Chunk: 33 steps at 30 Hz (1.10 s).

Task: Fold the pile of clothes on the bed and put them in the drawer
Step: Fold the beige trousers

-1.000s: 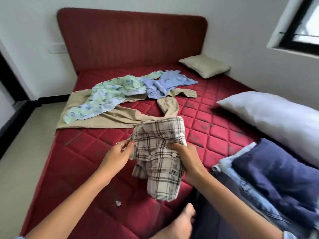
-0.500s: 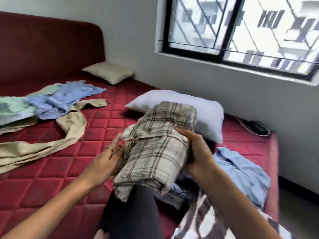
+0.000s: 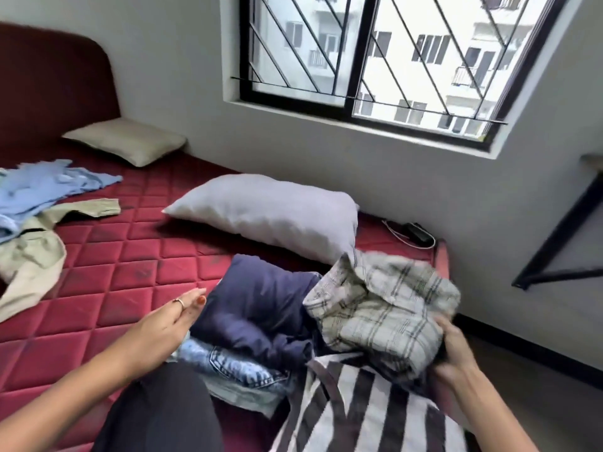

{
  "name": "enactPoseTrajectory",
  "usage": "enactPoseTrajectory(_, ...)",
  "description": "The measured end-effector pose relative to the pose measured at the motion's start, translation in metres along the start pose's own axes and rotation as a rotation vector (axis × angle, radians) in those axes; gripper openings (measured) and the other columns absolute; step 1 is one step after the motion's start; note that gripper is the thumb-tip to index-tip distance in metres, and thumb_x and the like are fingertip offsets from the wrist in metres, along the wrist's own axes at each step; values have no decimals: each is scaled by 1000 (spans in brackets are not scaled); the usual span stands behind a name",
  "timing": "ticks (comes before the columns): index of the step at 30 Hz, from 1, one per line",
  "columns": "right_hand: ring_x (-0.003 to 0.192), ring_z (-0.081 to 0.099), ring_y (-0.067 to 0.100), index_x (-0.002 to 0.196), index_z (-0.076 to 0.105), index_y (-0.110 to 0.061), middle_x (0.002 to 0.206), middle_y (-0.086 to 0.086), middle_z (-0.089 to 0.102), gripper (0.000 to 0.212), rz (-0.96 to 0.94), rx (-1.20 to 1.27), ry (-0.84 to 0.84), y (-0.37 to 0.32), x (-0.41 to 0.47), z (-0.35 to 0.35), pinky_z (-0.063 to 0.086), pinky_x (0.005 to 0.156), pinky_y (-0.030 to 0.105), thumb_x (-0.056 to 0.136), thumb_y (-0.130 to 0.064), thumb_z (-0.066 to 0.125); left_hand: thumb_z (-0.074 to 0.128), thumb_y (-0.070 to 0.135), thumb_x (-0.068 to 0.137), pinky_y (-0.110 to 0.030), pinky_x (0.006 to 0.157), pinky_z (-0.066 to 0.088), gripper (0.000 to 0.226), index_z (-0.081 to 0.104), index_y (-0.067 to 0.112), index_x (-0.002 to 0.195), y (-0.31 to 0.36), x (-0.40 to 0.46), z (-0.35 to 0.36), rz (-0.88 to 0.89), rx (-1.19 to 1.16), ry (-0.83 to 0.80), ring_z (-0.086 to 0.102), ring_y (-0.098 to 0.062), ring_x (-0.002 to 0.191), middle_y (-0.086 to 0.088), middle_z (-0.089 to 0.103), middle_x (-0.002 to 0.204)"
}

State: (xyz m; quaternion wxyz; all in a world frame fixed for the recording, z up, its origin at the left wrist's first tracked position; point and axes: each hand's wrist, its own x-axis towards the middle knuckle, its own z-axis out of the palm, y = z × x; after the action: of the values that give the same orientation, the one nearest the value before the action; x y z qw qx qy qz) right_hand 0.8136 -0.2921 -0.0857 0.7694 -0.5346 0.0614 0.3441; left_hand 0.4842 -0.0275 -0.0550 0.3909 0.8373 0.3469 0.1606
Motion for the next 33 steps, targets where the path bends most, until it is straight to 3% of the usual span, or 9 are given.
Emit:
enactPoseTrajectory(3,81,73,28,100,73,1,101,18,72,32,12,-177,167,25,28,-43,59,58,36,79,-21,63,29,51,88,-11,100,18,64,41,20,144,-6,-1,-2,-28,55,-25,30,3,126,12,40,144)
enactPoseTrajectory(7,111,59,38,132,45,3,125,26,57,73,-94,-659,464,16,49,-56,49,91,42,69,-24,71,26,59,82,-18,107,18,74,42,20,144,-5,1,-15,-87,114,12,31,-10,139,3,39,150)
enactPoseTrajectory(10,128,36,47,141,29,-4,140,30,34,65,-276,-1027,514,-13,11,-10,30,107,49,83,-11,56,29,56,88,-16,105,17,70,43,16,144,0,-7,-25,-116,104,81,32,-11,139,1,41,149)
enactPoseTrajectory(14,126,37,47,137,42,-5,135,34,37,80,-487,-1190,282,-34,-18,61,29,108,48,62,-35,45,34,39,100,-8,98,19,52,45,9,141,-13,-37,-44,-156,152,177,37,-12,136,-3,44,146)
enactPoseTrajectory(16,120,42,46,128,51,-4,128,37,44,74,-579,-1250,87,-26,-23,107,34,104,47,65,-41,50,34,34,103,-5,91,21,47,47,7,139,-23,-65,-61,-207,204,200,39,-12,134,-2,47,141)
enactPoseTrajectory(20,100,58,37,120,61,-11,121,29,54,42,-774,-1301,-333,10,-56,217,43,88,37,85,-33,59,35,29,104,-13,95,28,43,49,5,137,-55,-110,-106,-324,261,263,43,-17,133,-7,48,141)
enactPoseTrajectory(24,113,55,37,116,65,-3,121,25,59,29,-924,-1310,-716,66,-102,319,44,96,39,91,-16,61,41,37,101,-21,103,32,47,46,11,140,-87,-136,-145,-486,330,284,44,-22,132,-12,48,143)
enactPoseTrajectory(27,117,54,34,112,67,-9,120,18,63,30,-893,-1470,-952,111,-128,387,42,101,41,90,-29,62,49,44,96,-28,111,30,63,35,7,146,-111,-140,-171,-649,416,163,38,-25,137,-13,38,150)
enactPoseTrajectory(33,124,49,28,128,56,-7,135,14,54,45,-667,-1811,-1331,194,-146,477,40,103,32,95,-38,55,52,47,93,-32,110,32,71,31,4,146,-156,-115,-224,-832,506,111,37,-26,137,-14,35,152)
